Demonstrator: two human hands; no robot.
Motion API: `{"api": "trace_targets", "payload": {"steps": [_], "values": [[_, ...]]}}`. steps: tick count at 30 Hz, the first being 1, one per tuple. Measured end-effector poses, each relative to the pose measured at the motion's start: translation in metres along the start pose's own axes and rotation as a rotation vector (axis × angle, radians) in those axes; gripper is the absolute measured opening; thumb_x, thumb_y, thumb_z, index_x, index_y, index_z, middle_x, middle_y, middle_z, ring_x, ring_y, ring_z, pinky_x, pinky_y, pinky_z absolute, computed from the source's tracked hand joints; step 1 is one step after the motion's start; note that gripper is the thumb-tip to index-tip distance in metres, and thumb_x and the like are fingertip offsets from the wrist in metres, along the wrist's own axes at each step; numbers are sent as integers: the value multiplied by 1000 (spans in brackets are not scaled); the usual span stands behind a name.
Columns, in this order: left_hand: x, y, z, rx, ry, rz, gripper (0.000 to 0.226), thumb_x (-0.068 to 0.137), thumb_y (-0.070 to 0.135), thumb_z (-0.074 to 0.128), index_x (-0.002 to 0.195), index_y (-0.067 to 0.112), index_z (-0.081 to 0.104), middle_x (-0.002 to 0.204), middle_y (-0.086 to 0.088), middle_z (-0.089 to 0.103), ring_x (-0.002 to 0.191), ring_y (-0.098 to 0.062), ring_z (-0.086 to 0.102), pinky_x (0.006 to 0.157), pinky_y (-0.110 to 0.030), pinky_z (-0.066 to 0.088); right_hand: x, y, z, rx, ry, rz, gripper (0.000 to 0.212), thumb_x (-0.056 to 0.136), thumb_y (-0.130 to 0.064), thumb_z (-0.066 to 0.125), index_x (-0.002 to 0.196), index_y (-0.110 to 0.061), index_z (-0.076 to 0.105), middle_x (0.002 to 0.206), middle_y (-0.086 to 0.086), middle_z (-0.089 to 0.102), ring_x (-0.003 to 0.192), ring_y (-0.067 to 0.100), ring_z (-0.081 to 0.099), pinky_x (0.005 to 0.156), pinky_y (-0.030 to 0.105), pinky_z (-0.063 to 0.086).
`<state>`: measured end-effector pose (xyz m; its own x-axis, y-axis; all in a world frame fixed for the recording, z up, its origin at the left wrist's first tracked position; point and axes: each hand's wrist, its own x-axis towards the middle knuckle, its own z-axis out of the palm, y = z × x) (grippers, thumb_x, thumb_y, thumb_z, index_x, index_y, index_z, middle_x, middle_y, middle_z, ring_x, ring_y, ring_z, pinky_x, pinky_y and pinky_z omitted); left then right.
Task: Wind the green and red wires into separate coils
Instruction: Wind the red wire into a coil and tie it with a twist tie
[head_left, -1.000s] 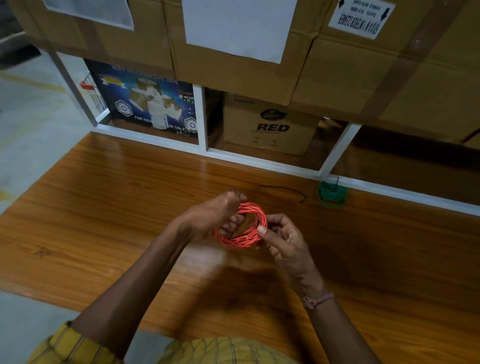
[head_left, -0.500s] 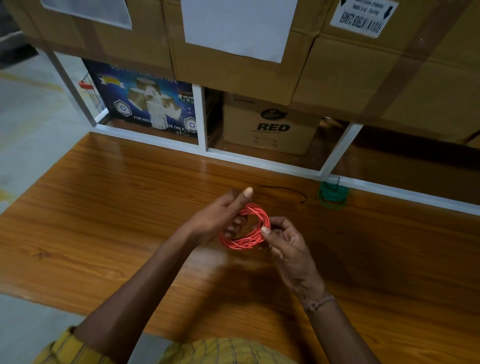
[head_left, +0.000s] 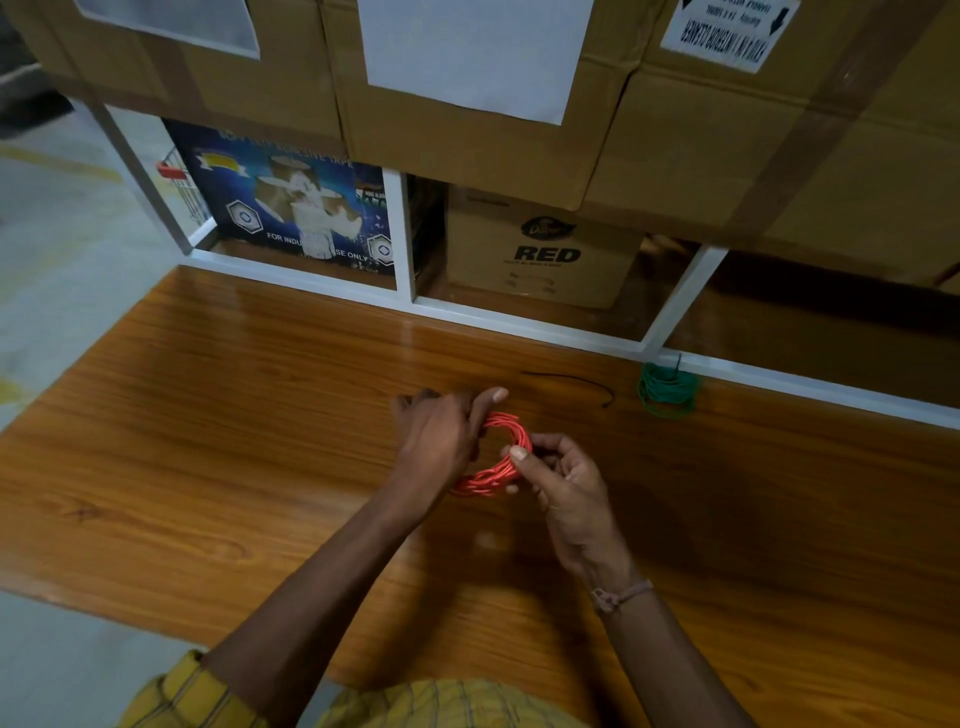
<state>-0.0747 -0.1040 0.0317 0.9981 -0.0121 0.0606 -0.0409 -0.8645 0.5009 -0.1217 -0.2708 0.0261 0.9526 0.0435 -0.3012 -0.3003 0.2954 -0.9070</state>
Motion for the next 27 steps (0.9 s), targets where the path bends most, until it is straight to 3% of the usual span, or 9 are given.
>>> {"api": "trace_targets", "payload": {"steps": [3, 4, 7, 11, 16, 19, 22, 24, 27], "values": [[5, -1, -1, -48, -66, 9, 65, 103, 71, 21, 82, 28, 66, 58, 4, 67, 68, -5, 68, 100, -37, 42, 3, 0, 1, -14, 9, 6, 26, 93, -1, 75, 116, 1, 63, 101, 17, 71, 78, 16, 71, 65, 25, 60], [7, -2, -2, -134, -90, -3, 66, 104, 69, 24, 83, 24, 67, 60, 2, 68, 59, -4, 68, 86, -30, 52, 5, 0, 2, -11, 17, 9, 25, 93, -1, 75, 115, 0, 64, 101, 16, 71, 79, 17, 71, 66, 25, 59], [9, -2, -6, -376, -136, -76, 63, 108, 61, 34, 86, 13, 68, 66, -3, 69, 47, -10, 63, 50, -14, 46, 10, -2, 3, 35, 25, 26, 22, 92, -1, 75, 111, -3, 65, 99, 12, 71, 81, 17, 69, 64, 24, 58], [10, -7, -9, -551, -233, -55, 55, 112, 55, 32, 94, 13, 64, 72, -5, 58, 59, -14, 58, 57, -28, 49, 18, -5, 0, 90, 10, 41, 23, 92, 0, 73, 113, -1, 65, 103, 14, 72, 86, 18, 70, 64, 24, 57], [15, -19, -2, -599, -276, -26, 42, 113, 48, 33, 99, 18, 59, 74, 2, 51, 58, -6, 50, 53, -21, 43, 30, -13, -6, 17, -114, 119, 30, 86, -14, 79, 112, -9, 65, 106, 10, 73, 89, 18, 72, 73, 28, 59], [20, -29, 1, -568, -229, -42, 42, 113, 49, 35, 98, 18, 59, 73, 2, 52, 59, -9, 50, 53, -24, 42, 47, -25, -19, -208, -238, 142, 37, 92, -33, 73, 119, -9, 68, 111, 5, 76, 102, 20, 72, 84, 34, 56], [22, -35, 0, -553, -205, -44, 44, 113, 47, 36, 99, 12, 60, 73, 0, 52, 59, -11, 51, 51, -24, 43, 82, -27, -33, -449, -125, 58, 32, 103, -40, 62, 118, -14, 74, 119, 0, 77, 114, 21, 70, 88, 35, 54], [23, -37, -1, -549, -197, -44, 46, 113, 45, 37, 100, 9, 61, 74, -1, 53, 60, -12, 52, 51, -23, 46, 111, -20, -43, -656, 5, -115, 19, 105, -29, 63, 113, -15, 74, 113, -2, 74, 107, 18, 69, 83, 31, 56], [22, -37, -1, -575, -197, -47, 43, 114, 44, 39, 98, 9, 59, 74, -2, 52, 61, -13, 53, 51, -21, 46, 159, -8, -62, -1137, 164, -339, 13, 100, -8, 63, 109, -11, 73, 111, -1, 65, 107, 17, 61, 95, 39, 54]]}}
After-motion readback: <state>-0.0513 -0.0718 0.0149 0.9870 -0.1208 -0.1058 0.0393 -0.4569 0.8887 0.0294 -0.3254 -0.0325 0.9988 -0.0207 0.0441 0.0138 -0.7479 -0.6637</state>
